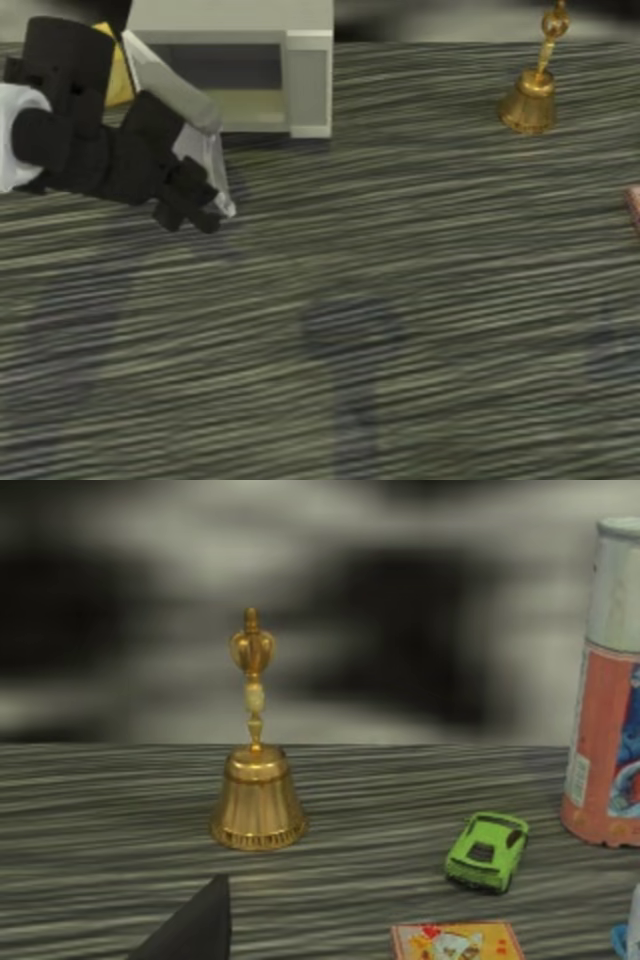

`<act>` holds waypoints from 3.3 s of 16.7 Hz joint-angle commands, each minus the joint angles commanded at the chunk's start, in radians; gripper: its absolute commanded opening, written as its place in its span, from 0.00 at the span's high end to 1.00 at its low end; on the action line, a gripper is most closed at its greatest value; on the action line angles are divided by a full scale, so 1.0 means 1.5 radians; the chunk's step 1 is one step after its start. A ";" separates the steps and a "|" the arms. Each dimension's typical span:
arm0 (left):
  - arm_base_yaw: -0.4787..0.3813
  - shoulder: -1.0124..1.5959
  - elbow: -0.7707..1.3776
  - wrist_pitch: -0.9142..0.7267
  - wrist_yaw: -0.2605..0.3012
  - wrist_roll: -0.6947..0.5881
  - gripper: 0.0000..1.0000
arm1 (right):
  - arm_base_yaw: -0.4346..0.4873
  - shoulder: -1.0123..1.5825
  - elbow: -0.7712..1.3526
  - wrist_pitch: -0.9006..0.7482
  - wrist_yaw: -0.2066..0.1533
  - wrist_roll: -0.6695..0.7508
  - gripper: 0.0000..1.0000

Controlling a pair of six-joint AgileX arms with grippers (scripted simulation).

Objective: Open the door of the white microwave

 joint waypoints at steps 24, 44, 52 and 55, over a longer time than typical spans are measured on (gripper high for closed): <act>0.021 -0.003 0.004 -0.018 0.024 0.045 1.00 | 0.000 0.000 0.000 0.000 0.000 0.000 0.00; 0.044 -0.001 0.009 -0.046 0.056 0.100 1.00 | 0.000 0.000 0.000 0.000 0.000 0.000 0.00; 0.044 -0.001 0.009 -0.046 0.056 0.100 1.00 | 0.000 0.000 0.000 0.000 0.000 0.000 0.00; 0.044 -0.001 0.009 -0.046 0.056 0.100 1.00 | 0.000 0.000 0.000 0.000 0.000 0.000 0.00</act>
